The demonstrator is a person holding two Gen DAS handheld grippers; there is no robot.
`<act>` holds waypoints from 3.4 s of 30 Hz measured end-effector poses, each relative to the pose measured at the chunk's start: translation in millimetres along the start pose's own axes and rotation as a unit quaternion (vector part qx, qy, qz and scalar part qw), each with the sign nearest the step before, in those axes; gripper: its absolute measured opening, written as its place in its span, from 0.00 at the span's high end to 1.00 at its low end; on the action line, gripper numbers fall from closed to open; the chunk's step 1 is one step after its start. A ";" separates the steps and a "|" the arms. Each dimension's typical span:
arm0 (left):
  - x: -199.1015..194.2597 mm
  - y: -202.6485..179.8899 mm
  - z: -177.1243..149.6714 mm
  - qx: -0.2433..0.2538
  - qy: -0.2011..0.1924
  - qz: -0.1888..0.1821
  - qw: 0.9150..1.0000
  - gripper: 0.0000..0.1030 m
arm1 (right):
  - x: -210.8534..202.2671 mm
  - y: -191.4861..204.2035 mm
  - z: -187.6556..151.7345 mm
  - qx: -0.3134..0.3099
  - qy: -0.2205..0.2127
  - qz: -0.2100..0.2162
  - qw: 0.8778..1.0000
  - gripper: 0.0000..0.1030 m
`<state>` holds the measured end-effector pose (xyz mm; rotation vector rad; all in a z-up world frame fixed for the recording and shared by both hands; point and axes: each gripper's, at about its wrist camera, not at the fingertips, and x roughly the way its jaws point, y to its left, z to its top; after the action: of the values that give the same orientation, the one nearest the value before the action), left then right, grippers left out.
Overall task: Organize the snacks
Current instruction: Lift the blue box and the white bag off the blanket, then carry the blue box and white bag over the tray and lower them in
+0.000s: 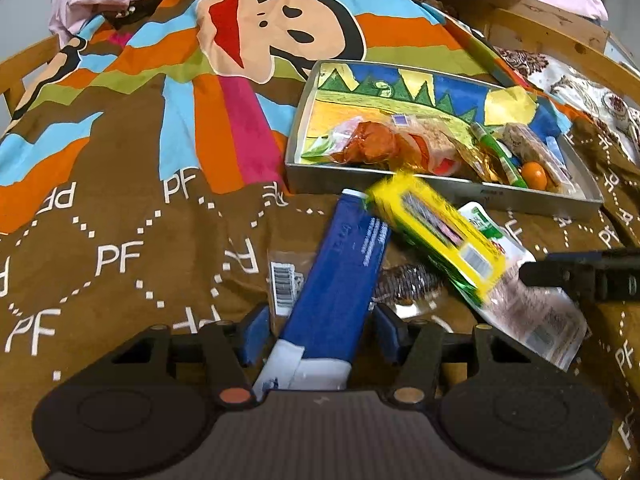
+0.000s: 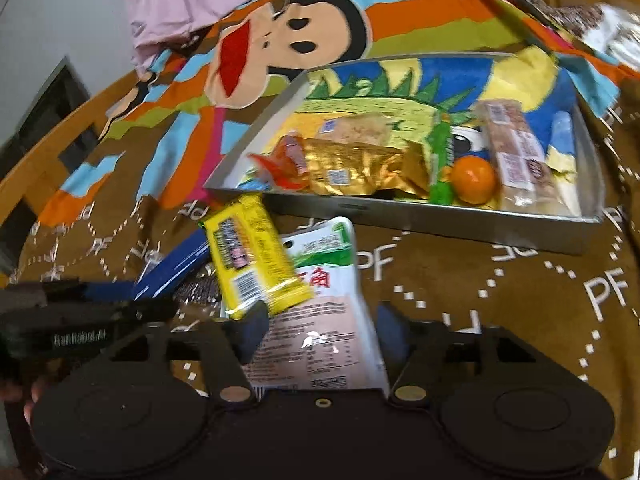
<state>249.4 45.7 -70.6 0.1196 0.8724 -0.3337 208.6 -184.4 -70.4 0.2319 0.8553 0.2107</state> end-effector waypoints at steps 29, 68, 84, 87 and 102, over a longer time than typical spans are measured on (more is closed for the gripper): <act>-15.1 -12.9 -12.4 -0.001 0.037 0.016 0.999 0.55 | -9.1 16.0 -31.5 -0.005 -0.001 -0.021 1.000 0.37; -33.5 -36.3 -34.9 0.006 0.051 -0.012 0.999 0.63 | -38.0 38.6 -89.2 -0.056 -0.011 -0.087 0.995 0.36; -60.9 -35.7 -47.7 -0.092 0.023 -0.050 0.994 0.66 | -63.8 72.1 -122.3 -0.159 -0.050 -0.181 0.969 0.47; -65.6 -36.4 -46.4 -0.096 0.001 -0.051 0.994 0.66 | -64.8 75.1 -123.3 -0.177 -0.064 -0.201 0.961 0.47; -88.1 -46.9 -38.0 -0.080 -0.100 -0.074 0.989 0.65 | -89.5 81.4 -112.6 -0.212 -0.180 -0.229 0.933 0.47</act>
<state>153.5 31.5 -25.7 -0.1268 0.7075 -0.4058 58.1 -118.1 -54.2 -0.3289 0.4626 -0.0883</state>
